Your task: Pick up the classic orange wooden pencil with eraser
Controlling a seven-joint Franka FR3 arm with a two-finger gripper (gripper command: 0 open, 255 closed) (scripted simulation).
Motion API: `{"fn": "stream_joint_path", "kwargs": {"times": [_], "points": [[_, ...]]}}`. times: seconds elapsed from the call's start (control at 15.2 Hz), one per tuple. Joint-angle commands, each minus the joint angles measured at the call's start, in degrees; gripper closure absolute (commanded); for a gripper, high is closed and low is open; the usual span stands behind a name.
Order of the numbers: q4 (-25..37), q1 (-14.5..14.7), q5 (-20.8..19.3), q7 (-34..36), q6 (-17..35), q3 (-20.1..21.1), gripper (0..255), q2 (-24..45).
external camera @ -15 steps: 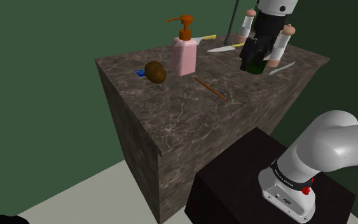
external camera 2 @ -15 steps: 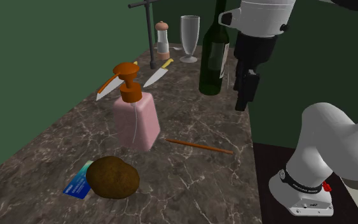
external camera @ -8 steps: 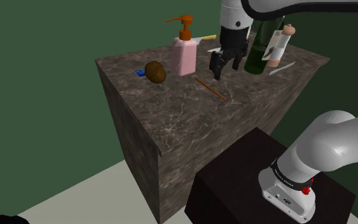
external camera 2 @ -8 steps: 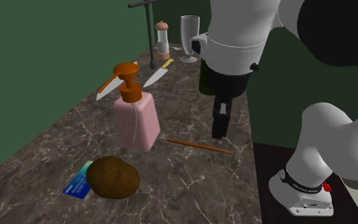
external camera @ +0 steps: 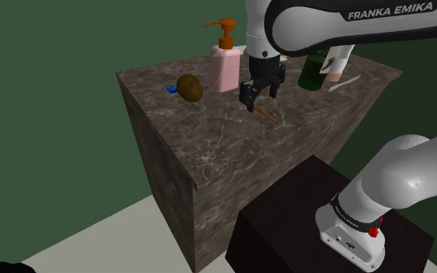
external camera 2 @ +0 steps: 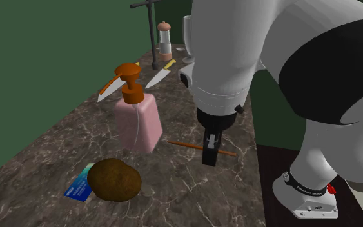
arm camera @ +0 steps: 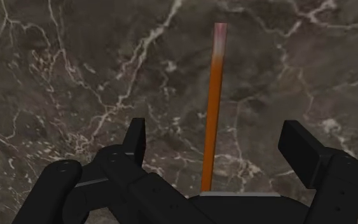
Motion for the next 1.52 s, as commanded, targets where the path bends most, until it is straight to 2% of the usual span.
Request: {"fn": "stream_joint_path", "kwargs": {"times": [0.0, 0.2, 0.26, 0.86, 1.45], "points": [[-1.4, 0.1, 0.1, 0.3, 1.5, 0.2, 0, 0.1], [-1.8, 0.1, 0.1, 0.4, 1.9, 0.3, 0, 0.2], [-1.8, 0.1, 0.0, 0.4, 2.0, 0.3, 255, 0.2], [-1.8, 0.1, 0.1, 0.4, 1.9, 0.3, 255, 0.2], [5.0, -0.3, -0.3, -0.7, -4.8, -0.4, 255, 0.1]]}}
